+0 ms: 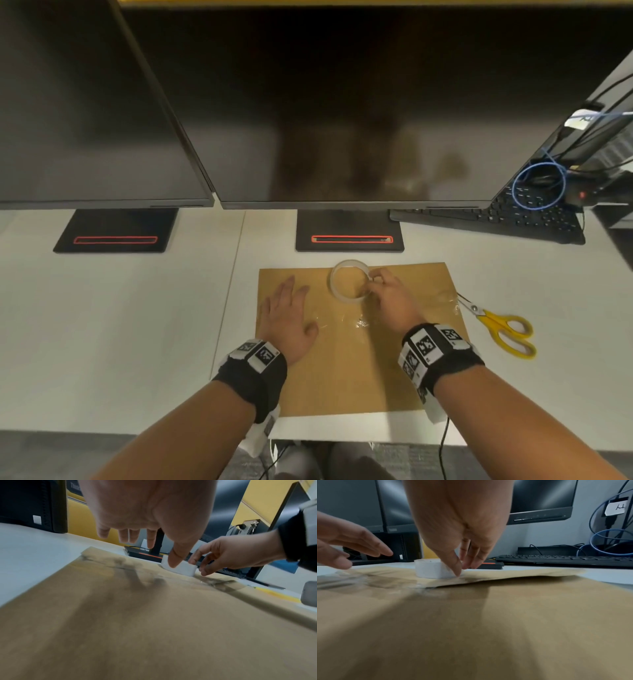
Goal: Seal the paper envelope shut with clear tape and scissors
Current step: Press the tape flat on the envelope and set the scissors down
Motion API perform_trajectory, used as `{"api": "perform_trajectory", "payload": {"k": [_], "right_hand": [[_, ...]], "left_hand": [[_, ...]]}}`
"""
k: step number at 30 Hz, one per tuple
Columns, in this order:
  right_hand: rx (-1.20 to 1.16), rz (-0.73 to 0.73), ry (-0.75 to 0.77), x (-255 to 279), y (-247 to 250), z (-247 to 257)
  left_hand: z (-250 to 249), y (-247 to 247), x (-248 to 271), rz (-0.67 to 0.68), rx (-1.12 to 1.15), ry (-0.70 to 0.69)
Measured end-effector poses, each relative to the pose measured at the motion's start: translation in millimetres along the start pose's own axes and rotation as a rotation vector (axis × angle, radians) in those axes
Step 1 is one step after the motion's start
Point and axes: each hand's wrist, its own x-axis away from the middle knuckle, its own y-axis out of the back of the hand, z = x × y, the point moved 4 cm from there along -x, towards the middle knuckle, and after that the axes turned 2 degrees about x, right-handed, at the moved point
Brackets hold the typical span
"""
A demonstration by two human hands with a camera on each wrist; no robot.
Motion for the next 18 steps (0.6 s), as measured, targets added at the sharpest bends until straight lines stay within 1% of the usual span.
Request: {"api": "perform_trajectory", "payload": {"k": [3,5,7,9,10,12,13,15,16,18], "right_hand": [[0.026,0.009,0.034,-2.0,4.3,-1.8],[-0.027,-0.026,0.044,-2.0,9.2,-1.7],[-0.176,-0.077,0.000,-1.9,14.4,-1.6],[-0.405,-0.112,-0.066,-1.4,19.5,0.6],[-0.512,-0.110,-0.080,-1.1,21.7,2.5],[-0.621,-0.049,-0.054,1.1,26.6,7.9],[-0.653,-0.008,-0.033,3.1,29.5,10.9],[-0.704,0.036,0.019,6.3,37.1,13.9],[-0.718,0.041,0.037,7.3,41.0,13.4],[-0.763,0.033,0.029,10.8,49.9,9.6]], "left_hand": [[-5.0,4.3,0.7,0.000,0.023,-0.029],[-9.5,8.9,0.5,-0.024,0.053,-0.055],[-14.6,13.1,-2.0,-0.065,0.145,-0.057],[-19.8,16.7,-7.3,-0.132,0.301,-0.054],[-23.0,19.7,-10.7,-0.165,0.385,-0.053],[-29.6,27.3,-17.8,-0.185,0.487,-0.078],[-34.1,32.0,-21.6,-0.163,0.482,-0.115],[-45.9,42.5,-29.1,-0.111,0.377,-0.245],[-50.9,47.5,-32.3,-0.107,0.311,-0.308],[-56.6,56.3,-37.1,-0.126,0.216,-0.360]]}}
